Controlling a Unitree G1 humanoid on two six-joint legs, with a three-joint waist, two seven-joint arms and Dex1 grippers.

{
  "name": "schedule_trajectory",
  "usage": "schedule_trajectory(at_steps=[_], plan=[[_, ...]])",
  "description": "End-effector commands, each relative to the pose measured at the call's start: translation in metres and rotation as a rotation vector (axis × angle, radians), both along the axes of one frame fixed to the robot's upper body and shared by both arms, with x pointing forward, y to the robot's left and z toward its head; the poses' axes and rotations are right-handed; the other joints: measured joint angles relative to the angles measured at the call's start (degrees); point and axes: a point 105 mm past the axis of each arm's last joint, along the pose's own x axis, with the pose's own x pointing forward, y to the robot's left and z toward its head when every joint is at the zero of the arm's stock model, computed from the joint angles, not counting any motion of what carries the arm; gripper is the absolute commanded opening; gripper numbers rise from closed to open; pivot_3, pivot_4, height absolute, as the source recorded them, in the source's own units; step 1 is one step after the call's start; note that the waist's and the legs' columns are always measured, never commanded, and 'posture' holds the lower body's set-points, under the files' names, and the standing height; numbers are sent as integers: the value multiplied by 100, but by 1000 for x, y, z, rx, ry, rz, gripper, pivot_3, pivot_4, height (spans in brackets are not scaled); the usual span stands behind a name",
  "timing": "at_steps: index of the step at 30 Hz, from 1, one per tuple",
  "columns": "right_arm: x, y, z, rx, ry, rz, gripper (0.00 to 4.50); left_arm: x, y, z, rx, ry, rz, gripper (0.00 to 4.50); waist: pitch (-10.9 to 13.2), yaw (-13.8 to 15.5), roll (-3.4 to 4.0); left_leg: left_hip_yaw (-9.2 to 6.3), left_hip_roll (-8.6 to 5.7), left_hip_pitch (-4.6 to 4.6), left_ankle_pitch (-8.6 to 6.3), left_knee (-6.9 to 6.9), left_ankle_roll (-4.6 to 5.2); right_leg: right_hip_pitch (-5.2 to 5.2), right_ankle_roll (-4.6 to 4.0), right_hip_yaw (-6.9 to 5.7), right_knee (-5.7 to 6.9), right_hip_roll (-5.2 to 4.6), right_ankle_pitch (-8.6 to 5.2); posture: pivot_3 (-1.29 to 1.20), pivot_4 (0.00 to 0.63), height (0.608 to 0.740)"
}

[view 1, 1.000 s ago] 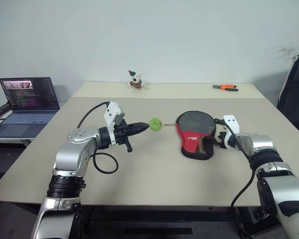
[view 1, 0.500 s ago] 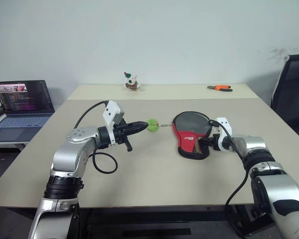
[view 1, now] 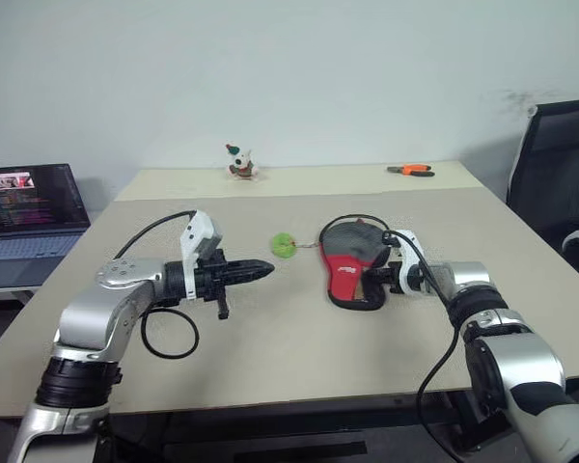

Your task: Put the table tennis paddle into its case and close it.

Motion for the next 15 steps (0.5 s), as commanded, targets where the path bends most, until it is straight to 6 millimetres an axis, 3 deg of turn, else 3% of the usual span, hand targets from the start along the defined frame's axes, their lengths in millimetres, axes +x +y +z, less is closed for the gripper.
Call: schedule_trajectory(at_steps=[1,7,10,15], plan=[[-15,28,-1,84,61,108,11,-14,0,8,7,-19,-49,0,0,-6,0,4,1,0,0,-6,0,-5,0,1,-1,1,0,0,150,740],[-41,30,-3,90,106,172,11,-35,-6,-3,7,47,-113,0,0,10,0,6,7,-6,-1,-18,-1,-9,-5,7,-13,-4,-4,0,150,740],[-68,30,-4,99,135,203,11,-50,-10,-14,17,92,-150,0,0,28,0,3,7,-8,-3,-22,0,-9,-7,5,-17,-18,-7,0,150,740],[-111,27,-8,101,187,224,11,-60,-11,-20,15,120,-164,0,0,107,0,-3,8,-6,-3,-21,-1,-6,-9,-1,-11,-18,-9,0,150,740]])
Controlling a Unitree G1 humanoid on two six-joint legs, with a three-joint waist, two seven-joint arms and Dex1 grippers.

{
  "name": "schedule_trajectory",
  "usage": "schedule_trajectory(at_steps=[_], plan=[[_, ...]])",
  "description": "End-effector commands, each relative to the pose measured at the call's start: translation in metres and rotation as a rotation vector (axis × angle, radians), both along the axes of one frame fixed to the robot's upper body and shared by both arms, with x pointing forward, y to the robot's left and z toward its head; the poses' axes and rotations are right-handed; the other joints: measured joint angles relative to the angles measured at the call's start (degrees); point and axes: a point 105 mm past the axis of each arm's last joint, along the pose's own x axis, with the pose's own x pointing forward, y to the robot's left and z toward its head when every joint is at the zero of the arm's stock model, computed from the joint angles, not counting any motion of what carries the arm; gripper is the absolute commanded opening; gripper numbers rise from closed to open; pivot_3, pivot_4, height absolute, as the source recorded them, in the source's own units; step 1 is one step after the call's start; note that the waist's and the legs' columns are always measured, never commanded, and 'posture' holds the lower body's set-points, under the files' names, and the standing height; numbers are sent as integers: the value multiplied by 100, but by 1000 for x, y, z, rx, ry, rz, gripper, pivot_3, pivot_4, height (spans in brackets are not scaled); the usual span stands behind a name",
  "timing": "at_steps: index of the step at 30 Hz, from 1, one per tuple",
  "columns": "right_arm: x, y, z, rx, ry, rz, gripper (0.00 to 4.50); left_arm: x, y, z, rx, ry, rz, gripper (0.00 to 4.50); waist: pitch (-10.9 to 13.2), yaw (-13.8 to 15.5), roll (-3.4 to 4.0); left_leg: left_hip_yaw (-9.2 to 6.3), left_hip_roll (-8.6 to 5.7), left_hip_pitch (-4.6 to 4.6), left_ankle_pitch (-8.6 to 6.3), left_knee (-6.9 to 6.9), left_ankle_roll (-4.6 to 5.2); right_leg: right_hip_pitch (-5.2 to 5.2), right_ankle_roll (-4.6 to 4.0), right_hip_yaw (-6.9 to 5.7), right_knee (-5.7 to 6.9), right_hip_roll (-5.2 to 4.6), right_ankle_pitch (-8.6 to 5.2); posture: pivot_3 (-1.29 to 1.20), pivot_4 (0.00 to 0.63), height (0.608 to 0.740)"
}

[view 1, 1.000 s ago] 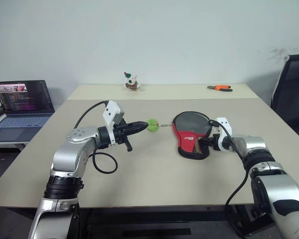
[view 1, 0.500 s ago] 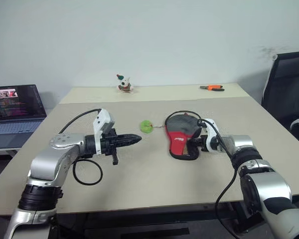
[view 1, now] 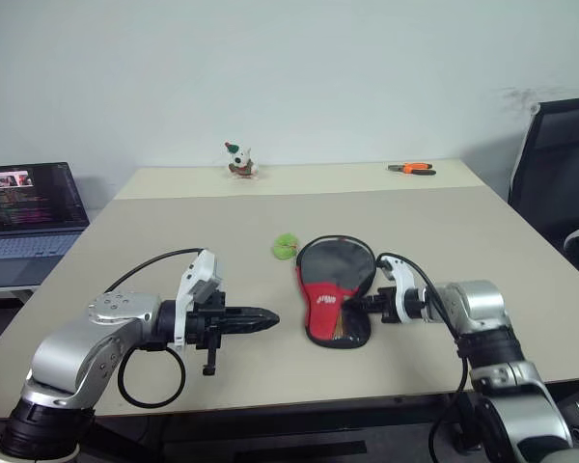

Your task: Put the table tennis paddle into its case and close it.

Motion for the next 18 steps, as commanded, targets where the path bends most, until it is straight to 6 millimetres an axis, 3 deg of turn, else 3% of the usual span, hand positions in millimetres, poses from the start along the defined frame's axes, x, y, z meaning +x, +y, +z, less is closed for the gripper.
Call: schedule_trajectory(at_steps=[1,6,18], plan=[[-33,8,3,22,51,65,11,-8,-1,8,-2,-34,-20,0,0,45,0,1,-1,0,0,0,0,0,0,0,0,0,0,0,150,740],[-53,1,0,-1,72,52,11,-5,1,8,-2,-34,-10,0,0,107,0,1,-3,0,0,0,0,2,1,-6,-1,2,-1,0,150,740],[-60,-6,-14,3,101,-34,11,-1,-2,7,5,-43,-14,0,0,145,-2,2,-12,-2,0,-3,0,3,6,-7,-6,2,-3,0,150,740]])
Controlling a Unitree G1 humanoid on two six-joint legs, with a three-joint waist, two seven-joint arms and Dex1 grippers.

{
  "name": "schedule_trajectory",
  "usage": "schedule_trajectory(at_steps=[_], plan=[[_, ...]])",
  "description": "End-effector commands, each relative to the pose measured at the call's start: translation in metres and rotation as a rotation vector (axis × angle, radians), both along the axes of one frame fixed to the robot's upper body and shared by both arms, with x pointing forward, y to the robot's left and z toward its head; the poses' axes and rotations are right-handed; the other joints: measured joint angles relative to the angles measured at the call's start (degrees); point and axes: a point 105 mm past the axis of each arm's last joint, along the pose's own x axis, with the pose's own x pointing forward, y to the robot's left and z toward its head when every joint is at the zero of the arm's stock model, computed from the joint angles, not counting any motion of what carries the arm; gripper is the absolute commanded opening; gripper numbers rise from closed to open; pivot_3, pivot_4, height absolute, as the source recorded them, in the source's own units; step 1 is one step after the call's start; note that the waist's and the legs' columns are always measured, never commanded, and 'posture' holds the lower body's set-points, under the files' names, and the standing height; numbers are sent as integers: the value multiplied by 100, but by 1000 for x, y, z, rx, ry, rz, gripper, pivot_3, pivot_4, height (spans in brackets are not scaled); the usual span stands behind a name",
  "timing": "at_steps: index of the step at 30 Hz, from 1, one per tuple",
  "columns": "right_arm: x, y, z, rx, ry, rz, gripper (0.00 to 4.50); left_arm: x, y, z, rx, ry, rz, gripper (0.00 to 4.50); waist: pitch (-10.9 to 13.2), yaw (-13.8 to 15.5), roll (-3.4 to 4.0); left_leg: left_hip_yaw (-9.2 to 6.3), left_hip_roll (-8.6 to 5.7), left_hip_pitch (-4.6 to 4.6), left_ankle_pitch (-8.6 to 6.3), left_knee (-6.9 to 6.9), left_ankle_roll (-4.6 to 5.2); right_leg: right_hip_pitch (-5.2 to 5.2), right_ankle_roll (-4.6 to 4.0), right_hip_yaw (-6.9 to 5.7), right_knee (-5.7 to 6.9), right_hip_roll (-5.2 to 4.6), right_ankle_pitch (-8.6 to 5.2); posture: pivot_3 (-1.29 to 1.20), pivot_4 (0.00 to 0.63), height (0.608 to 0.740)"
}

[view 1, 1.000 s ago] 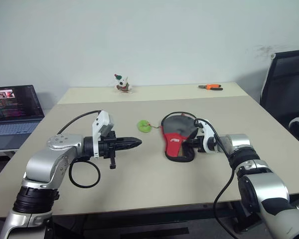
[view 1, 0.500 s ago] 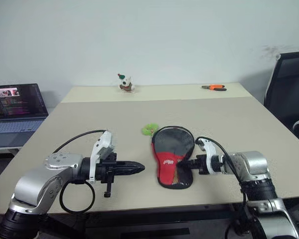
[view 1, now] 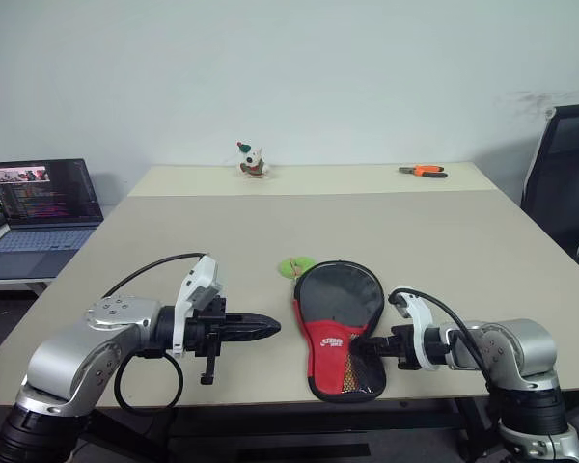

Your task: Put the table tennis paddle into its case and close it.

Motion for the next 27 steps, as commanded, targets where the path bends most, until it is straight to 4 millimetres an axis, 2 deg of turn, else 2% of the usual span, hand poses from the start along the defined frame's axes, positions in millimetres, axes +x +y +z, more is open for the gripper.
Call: schedule_trajectory(at_steps=[1,3,6,10,14,17,20,23,25,27], plan=[[-6,0,-7,-3,34,-14,11,1,-1,8,4,-45,-3,0,0,0,0,0,0,0,0,0,0,0,0,0,0,0,0,0,150,740],[-4,-7,-10,-10,37,-54,11,1,-1,8,6,-46,0,0,-1,3,-1,-1,0,1,0,0,0,1,0,-1,0,0,0,0,150,740],[-5,-13,-10,-10,28,-91,695,1,0,8,9,-49,9,0,-1,42,-2,-2,0,0,0,0,0,3,0,-2,-1,0,0,0,150,740],[-9,-10,-1,16,-17,-90,2041,1,0,7,6,-55,27,0,-2,75,-2,-3,0,1,0,0,0,4,1,-4,-2,-1,-1,0,150,740],[-8,-8,18,11,-111,-61,3327,2,1,7,4,-56,44,0,-1,82,-3,-2,-1,0,0,2,0,4,6,-4,-3,-2,-3,0,150,740],[-4,-16,40,-4,-219,-15,4295,8,4,8,-5,-60,90,0,2,85,-2,-2,-1,-1,0,1,0,3,8,-4,-4,-2,-4,0,150,740],[1,-22,72,20,-355,60,4404,15,9,7,-12,-53,154,0,6,78,-4,1,-4,-4,0,1,0,2,11,-4,-8,-4,-6,0,150,740],[4,-14,98,78,-466,149,4404,28,15,6,-20,-58,239,0,6,63,-5,2,8,-2,0,-1,0,2,28,-2,-10,-2,-16,0,150,740],[11,-1,102,79,-513,186,4404,41,20,5,-13,-84,308,0,6,69,-5,-3,16,-2,0,-1,0,3,27,-7,-12,0,-17,0,150,740],[20,12,95,57,-534,200,4404,54,25,2,12,-115,380,0,7,69,-9,-2,16,-1,0,-1,0,2,26,-7,-11,1,-17,0,150,740]])
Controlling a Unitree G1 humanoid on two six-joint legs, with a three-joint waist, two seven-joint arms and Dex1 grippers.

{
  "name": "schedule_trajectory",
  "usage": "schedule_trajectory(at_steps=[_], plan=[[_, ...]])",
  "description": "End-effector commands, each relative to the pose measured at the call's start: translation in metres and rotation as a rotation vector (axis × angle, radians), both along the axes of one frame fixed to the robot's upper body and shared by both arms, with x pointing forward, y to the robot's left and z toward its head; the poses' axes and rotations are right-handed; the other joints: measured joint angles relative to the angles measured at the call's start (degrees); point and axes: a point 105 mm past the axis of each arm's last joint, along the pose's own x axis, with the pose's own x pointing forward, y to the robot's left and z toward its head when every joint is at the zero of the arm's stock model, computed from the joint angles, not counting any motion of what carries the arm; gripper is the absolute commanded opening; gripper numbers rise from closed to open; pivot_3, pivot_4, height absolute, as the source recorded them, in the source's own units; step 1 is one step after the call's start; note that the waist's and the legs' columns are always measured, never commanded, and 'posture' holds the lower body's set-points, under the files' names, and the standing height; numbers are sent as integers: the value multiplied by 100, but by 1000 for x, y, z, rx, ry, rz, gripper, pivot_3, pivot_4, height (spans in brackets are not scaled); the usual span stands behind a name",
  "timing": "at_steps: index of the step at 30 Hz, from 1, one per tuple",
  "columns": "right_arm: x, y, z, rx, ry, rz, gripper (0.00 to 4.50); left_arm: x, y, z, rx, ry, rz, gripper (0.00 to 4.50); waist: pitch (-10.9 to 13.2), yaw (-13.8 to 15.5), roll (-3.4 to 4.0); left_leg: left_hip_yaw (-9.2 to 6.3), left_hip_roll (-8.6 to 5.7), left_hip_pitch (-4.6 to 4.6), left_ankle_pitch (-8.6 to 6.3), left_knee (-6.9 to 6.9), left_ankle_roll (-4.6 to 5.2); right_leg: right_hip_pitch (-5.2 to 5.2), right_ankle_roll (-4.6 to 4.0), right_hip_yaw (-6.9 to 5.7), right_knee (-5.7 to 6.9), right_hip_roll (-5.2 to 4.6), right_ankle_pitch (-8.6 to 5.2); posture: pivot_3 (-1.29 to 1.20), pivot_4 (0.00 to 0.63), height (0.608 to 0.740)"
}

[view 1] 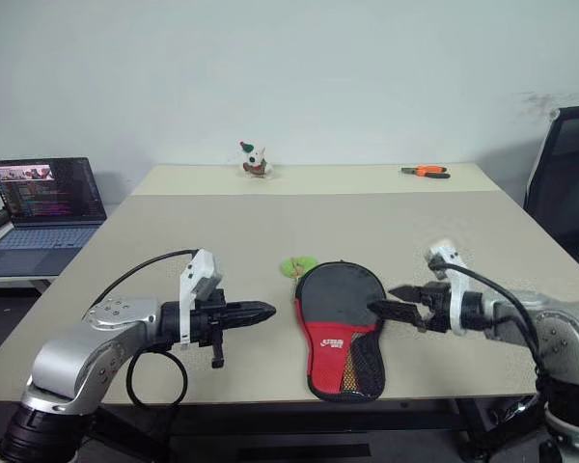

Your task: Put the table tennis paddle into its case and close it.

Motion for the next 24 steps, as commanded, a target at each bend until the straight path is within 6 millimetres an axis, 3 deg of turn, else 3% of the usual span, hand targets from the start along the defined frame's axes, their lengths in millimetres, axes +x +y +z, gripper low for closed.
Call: schedule_trajectory(at_steps=[1,4,6,10,14,17,24], plan=[[11,24,-3,-18,-73,45,4466,23,13,5,49,-88,133,183,2,1,-4,1,-1,0,0,0,0,0,-1,2,0,-1,1,0,150,740],[25,47,-19,-35,-88,34,4500,46,23,0,84,-104,249,897,3,13,-6,1,-14,-3,0,0,0,-2,-24,1,0,-1,15,0,150,740],[30,58,-28,-49,-95,24,4500,61,25,0,88,-120,306,1631,4,21,-7,0,-19,-6,0,1,0,-4,-23,-1,1,-3,15,0,150,740],[34,66,-47,-79,-91,-2,4500,96,22,-1,50,-114,388,3022,7,67,-13,-15,-26,-19,1,5,-1,-8,-21,-17,0,-7,17,0,150,740],[34,68,-52,-90,-93,-19,4500,124,14,-9,37,-59,425,4454,7,58,-15,-26,-29,-31,1,8,-2,-12,-19,-43,-4,-9,18,0,150,740],[36,68,-54,-95,-92,-41,4500,143,4,-18,46,-1,429,4486,8,49,-16,-40,-28,-38,2,11,-3,-12,-19,-70,-2,-8,19,0,150,740],[36,71,-56,-92,-86,-67,4500,161,-31,-21,62,57,382,4486,8,18,-17,-48,-29,-70,3,12,-4,-42,-20,-83,4,-8,18,0,150,740]])
